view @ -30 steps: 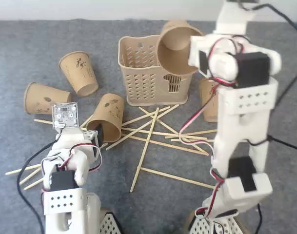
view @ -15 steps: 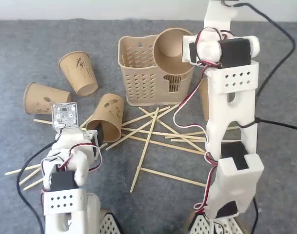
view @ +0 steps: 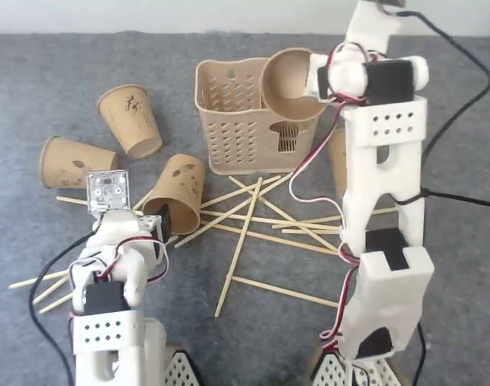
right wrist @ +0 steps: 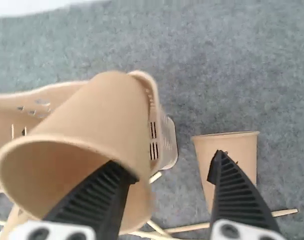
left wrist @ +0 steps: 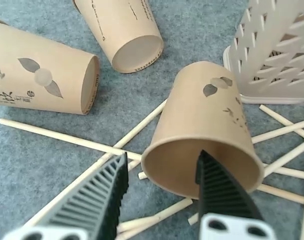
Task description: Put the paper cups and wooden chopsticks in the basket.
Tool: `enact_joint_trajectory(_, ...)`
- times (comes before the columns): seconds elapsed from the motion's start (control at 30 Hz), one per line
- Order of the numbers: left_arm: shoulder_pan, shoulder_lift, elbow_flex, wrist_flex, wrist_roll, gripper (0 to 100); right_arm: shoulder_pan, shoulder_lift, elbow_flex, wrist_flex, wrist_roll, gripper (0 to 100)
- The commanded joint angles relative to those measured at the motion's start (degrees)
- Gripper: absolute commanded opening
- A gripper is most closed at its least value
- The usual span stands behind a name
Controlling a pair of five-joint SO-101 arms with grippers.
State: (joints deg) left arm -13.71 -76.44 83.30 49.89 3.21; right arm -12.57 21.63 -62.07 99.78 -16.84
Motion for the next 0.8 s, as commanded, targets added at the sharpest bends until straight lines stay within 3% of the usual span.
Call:
enact_joint_trajectory(0.0, -0.4, -0.9, -0.5, -1.6, 0.2, 21, 0.2, -7.0, -7.5, 2.8, -1.0, 23.6)
enact_joint_trajectory(0.23, -0.4, -0.9, -0.5, -1.6, 0.2, 21, 0.6, -22.5, -3.9, 3.4, -1.0, 22.7)
enact_joint_trajectory(0.37, -0.4, -0.9, -0.5, -1.6, 0.2, 21, 0.1, -35.4, 11.3, 3.1, -0.5, 8.5)
enact_joint_trajectory(0.47, -0.4, -0.9, -0.5, -1.6, 0.2, 21, 0.1, -43.9, 21.1, 2.9, 3.2, 0.5)
enact_joint_trajectory(0.63, -0.4, -0.9, -0.5, -1.6, 0.2, 21, -0.6, -53.2, 37.1, 2.9, 10.3, 0.8)
enact_joint_trajectory(0.77, -0.4, -0.9, -0.5, -1.6, 0.2, 21, -5.5, -58.2, 53.5, 1.5, 16.8, 0.8)
